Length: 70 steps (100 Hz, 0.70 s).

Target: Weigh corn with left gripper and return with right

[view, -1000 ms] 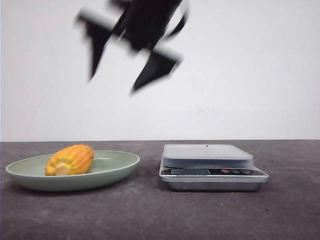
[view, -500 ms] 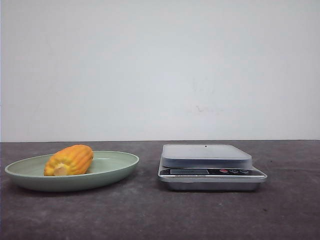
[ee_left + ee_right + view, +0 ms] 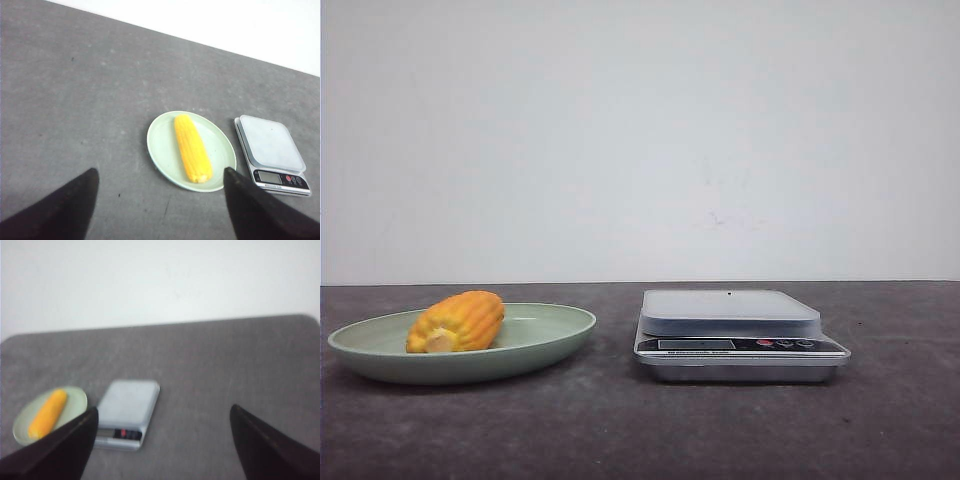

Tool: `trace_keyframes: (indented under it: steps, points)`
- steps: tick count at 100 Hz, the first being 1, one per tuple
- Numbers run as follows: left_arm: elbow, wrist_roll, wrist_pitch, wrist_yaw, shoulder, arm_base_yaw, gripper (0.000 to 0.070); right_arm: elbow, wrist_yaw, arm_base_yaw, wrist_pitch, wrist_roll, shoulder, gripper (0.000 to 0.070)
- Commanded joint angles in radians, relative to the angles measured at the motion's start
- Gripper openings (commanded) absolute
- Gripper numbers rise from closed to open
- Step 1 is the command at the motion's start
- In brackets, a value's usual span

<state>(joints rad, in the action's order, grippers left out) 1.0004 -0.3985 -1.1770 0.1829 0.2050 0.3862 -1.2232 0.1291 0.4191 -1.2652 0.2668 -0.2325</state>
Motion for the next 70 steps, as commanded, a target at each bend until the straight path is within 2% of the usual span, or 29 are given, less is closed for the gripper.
trace_keyframes:
  steps: [1, 4, 11, 12, 34, 43, 70]
  points:
    - [-0.008, 0.015, 0.029, -0.005, 0.000, 0.001, 0.0313, 0.070, -0.037, -0.018, 0.032, -0.044, 0.020, 0.0427]
    - [-0.019, 0.017, 0.043, -0.005, 0.000, 0.001, 0.0241, 0.097, -0.052, -0.026, 0.042, -0.047, 0.030, 0.0360]
    - [-0.040, 0.021, 0.072, -0.005, 0.000, 0.001, 0.0005, 0.161, -0.063, -0.043, 0.076, -0.049, 0.050, 0.0036]
    - [-0.043, 0.023, 0.077, -0.006, 0.000, 0.001, 0.0000, 0.169, -0.063, -0.045, 0.080, -0.050, 0.051, 0.0000]
    - [-0.079, 0.029, 0.203, -0.027, 0.000, 0.001, 0.0009, 0.270, -0.095, -0.052, 0.237, -0.043, 0.052, 0.0012]
    - [-0.079, 0.004, 0.233, -0.027, 0.000, 0.001, 0.0010, 0.272, -0.114, -0.052, 0.237, -0.019, 0.052, 0.0012]
    - [-0.077, 0.005, 0.228, -0.027, 0.000, 0.001, 0.0010, 0.272, -0.103, -0.052, 0.233, -0.020, 0.052, 0.0012]
